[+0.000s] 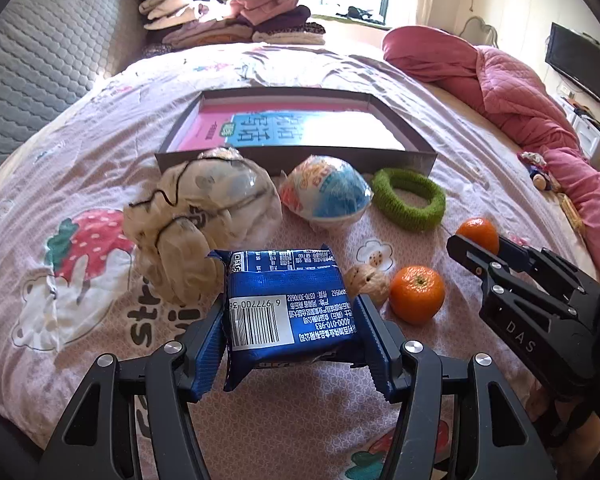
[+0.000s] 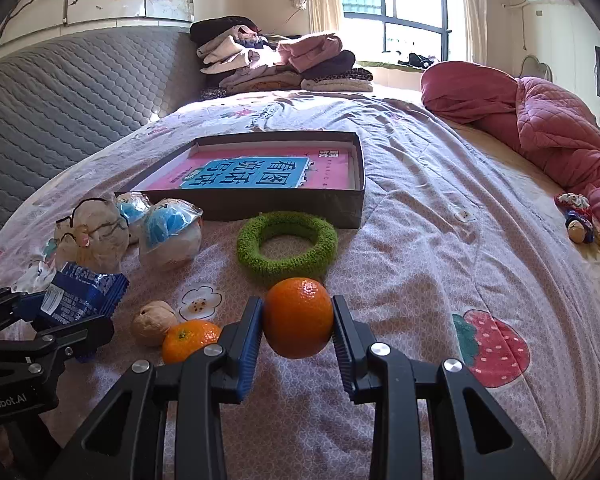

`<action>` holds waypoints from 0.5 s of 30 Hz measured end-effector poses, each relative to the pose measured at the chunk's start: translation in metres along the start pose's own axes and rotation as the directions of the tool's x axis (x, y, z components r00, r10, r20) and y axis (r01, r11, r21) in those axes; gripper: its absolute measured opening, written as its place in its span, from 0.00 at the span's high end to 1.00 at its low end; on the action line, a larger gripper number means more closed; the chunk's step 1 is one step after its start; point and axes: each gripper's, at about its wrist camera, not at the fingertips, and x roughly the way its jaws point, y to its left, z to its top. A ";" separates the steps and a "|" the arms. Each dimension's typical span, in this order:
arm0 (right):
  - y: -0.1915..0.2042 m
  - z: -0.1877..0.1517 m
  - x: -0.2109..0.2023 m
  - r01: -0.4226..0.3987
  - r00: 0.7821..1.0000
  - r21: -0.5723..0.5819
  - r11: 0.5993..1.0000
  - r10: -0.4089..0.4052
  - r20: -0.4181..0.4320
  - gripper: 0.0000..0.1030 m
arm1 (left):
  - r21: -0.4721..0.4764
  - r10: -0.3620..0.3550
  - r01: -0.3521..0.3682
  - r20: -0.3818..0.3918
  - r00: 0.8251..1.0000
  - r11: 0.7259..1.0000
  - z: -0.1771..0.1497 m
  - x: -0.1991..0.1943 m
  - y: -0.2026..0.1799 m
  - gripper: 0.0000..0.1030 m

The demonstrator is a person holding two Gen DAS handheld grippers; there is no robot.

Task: Organize objects
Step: 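Lift and carry the blue packet with the left tool while the right tool carries the orange to the tray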

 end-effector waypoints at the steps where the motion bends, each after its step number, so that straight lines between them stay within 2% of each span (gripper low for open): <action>1: 0.001 0.001 -0.001 -0.001 1.000 -0.001 1.000 0.001 0.003 0.67 | 0.002 0.002 -0.002 0.007 1.000 1.000 0.001 -0.002 0.000 0.39; 15: 0.005 0.010 -0.016 -0.016 0.999 -0.007 1.000 0.017 0.049 0.67 | 0.017 0.005 -0.006 0.068 0.998 1.000 0.010 -0.019 -0.001 0.39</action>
